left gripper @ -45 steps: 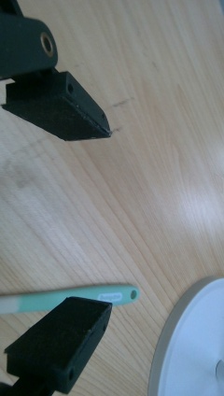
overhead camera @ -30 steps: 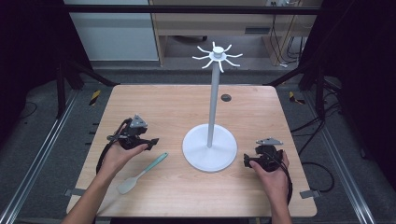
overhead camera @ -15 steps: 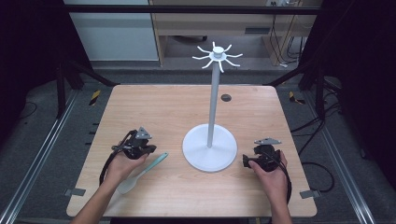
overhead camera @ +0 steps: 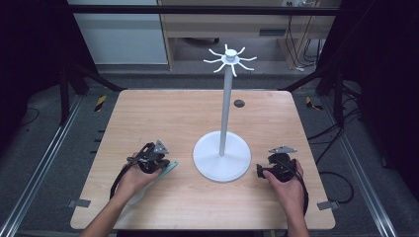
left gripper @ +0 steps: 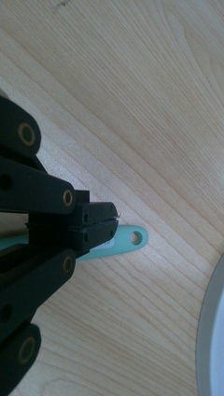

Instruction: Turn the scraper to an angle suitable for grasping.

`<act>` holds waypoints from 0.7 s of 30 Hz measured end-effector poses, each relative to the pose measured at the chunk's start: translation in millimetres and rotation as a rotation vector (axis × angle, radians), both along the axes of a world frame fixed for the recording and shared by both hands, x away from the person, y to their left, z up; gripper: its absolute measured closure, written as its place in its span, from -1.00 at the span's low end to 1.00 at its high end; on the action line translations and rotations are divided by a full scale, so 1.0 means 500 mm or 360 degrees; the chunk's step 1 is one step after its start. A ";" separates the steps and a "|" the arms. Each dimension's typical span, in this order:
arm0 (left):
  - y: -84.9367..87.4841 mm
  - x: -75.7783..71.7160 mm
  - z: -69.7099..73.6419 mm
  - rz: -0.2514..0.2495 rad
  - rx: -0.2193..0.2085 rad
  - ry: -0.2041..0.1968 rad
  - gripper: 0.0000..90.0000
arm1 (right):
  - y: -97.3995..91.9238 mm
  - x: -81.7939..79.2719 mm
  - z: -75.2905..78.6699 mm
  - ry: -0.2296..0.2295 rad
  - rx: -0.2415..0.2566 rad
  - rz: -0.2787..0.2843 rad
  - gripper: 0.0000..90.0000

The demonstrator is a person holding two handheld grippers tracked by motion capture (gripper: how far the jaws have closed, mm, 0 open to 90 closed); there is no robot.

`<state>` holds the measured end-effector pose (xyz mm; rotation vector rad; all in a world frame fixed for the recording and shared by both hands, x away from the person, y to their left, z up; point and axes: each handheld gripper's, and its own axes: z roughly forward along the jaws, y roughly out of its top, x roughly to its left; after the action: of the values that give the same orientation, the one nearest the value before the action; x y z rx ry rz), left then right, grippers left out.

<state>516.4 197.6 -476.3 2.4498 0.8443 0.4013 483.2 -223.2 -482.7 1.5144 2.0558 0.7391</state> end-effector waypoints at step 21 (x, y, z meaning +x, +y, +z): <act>-0.040 -0.041 0.001 -0.0194 0.0052 0.0070 1.00 | 0.002 0.001 -0.004 0.0023 -0.0004 0.0011 -0.72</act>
<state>495.9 177.5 -475.6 2.5328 0.7068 0.3200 483.6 -222.4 -484.6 1.5163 2.0728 0.7294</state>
